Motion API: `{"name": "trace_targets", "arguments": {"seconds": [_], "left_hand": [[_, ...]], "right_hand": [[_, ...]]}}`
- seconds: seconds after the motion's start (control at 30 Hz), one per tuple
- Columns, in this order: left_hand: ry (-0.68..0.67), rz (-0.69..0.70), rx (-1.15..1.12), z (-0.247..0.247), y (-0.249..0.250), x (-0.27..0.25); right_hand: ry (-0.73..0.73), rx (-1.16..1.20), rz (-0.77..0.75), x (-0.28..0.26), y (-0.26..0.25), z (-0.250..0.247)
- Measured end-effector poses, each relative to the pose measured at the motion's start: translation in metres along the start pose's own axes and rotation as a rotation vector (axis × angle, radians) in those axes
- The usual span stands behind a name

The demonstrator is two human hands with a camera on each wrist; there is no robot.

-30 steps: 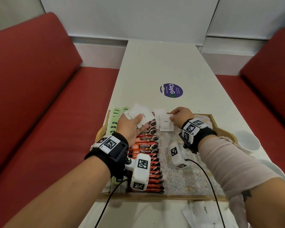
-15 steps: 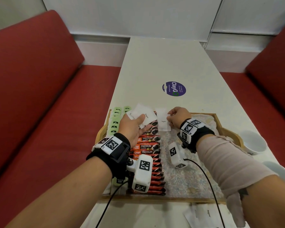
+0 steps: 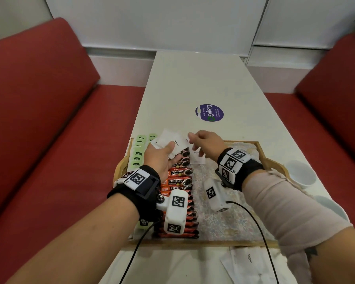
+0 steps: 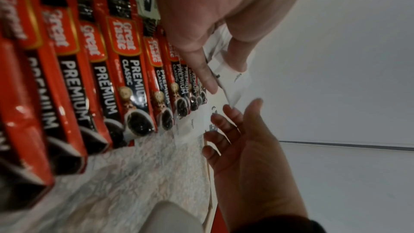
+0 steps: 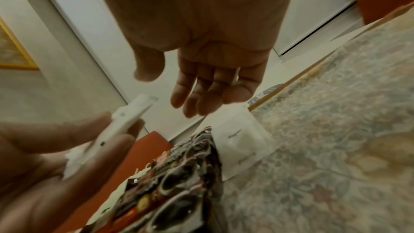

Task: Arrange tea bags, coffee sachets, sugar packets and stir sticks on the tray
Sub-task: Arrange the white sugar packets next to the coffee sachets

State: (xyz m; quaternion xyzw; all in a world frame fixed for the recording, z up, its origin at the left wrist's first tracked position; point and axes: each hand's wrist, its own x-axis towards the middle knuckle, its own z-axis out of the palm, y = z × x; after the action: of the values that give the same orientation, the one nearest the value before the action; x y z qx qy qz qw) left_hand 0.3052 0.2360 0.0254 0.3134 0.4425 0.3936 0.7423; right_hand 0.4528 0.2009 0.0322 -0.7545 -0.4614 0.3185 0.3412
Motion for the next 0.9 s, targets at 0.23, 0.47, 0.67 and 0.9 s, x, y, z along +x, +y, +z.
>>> {"name": "trace_targets", "arguments": {"seconds": [0.23,0.47,0.67,0.9], "left_hand": [[-0.076,0.016,0.013,0.006,0.001,-0.012],[-0.010,0.011,0.040,0.001,0.003,-0.011],[-0.003,0.019,0.076,-0.007,0.004,-0.005],[-0.026,0.011,0.076,-0.011,0.002,-0.003]], "right_hand": [[-0.083,0.094,-0.002,-0.014,-0.011,0.001],[0.015,0.269,0.020,-0.012,-0.014,-0.006],[0.330,0.051,0.054,0.002,0.007,-0.014],[0.279,-0.102,0.224,0.006,0.033,-0.009]]}}
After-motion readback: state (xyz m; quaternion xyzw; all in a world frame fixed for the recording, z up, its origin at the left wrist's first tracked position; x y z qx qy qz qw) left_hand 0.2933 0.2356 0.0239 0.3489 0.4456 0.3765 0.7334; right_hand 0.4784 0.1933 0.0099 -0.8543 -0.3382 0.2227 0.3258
